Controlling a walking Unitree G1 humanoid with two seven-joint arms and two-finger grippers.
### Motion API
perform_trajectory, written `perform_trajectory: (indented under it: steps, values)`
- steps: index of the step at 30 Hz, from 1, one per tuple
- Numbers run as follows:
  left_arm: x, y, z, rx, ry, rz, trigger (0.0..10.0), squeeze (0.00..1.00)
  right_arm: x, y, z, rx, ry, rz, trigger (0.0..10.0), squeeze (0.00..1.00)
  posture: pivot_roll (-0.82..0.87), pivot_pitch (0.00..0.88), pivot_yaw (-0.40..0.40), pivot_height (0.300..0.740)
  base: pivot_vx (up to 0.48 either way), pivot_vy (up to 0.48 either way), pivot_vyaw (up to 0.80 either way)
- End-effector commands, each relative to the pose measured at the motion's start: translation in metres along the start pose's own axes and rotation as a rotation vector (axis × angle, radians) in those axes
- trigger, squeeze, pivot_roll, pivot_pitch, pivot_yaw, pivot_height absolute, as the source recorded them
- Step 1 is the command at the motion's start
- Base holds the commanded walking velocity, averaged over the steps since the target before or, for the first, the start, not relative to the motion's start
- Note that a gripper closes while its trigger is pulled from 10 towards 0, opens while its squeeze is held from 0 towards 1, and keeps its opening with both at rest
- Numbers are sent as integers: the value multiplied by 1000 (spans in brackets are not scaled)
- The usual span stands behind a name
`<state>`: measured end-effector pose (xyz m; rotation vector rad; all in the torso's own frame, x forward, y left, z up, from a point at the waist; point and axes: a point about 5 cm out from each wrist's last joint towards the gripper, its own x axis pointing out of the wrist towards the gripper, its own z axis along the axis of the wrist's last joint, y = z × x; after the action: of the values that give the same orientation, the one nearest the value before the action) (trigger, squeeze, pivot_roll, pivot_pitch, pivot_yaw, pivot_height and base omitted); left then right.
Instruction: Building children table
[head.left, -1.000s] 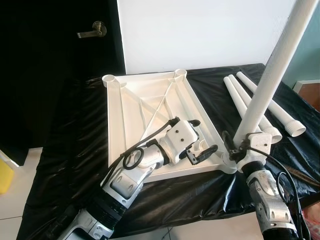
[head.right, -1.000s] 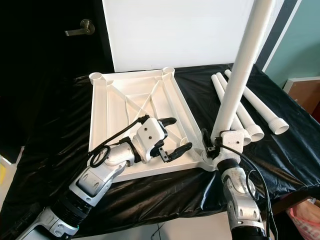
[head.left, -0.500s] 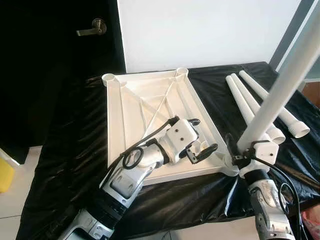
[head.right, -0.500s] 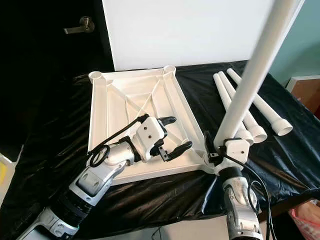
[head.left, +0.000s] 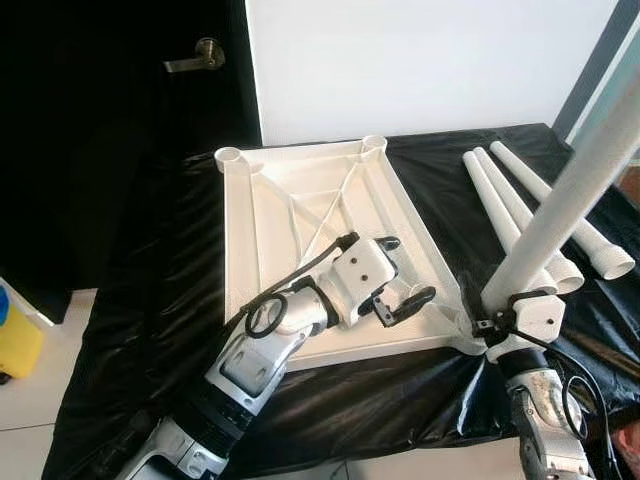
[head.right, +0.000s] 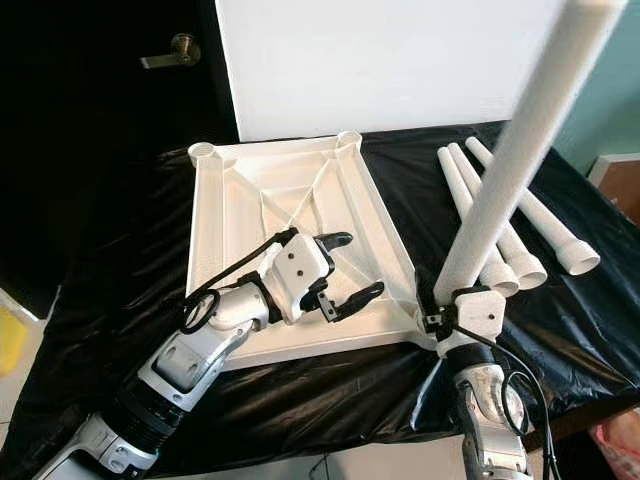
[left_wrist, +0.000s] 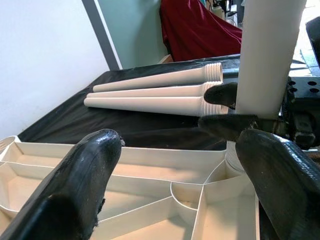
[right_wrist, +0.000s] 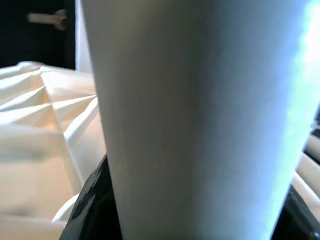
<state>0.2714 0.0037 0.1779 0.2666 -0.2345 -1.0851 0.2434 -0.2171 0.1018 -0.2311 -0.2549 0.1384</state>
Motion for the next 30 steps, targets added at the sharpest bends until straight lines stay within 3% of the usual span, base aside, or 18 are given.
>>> perform_trajectory:
  steps: [1, 8, 9, 11, 12, 17, 30]
  values:
    - [0, -1, 2, 14, -1, -58, 10000, 0, -16, 4, -23, 5, 136, 29, 10000, 0, -24, 14, 26, 740, 0, 0, 0]
    - [0, -2, 2, 13, -1, -56, 10000, 0, -20, 4, -29, 45, 155, 11, 10000, 0, -25, 14, 24, 740, 0, 0, 0]
    - [0, -2, 2, 13, -2, -57, 10000, 0, -21, 5, -33, 112, 180, -9, 10000, 0, -26, 13, 25, 740, 0, 0, 0]
    - [0, -2, 2, 13, -3, -57, 10000, 0, -21, 5, -33, 128, 185, -12, 10000, 0, -27, 13, 25, 740, 0, 0, 0]
    - [0, -2, 2, 14, -3, -58, 10000, 0, -20, 5, -36, 178, 208, -43, 10000, 0, -27, 13, 24, 740, 0, 0, 0]
    - [1, -3, 2, 14, -6, -61, 10000, 0, -14, -1, -44, 186, 306, -122, 10000, 0, -35, 9, 25, 740, 0, 0, 0]
    - [3, -4, 2, 15, -11, -65, 10000, 0, -10, -3, -44, 291, 324, -161, 10000, 0, -36, 0, 16, 740, 0, 0, 0]
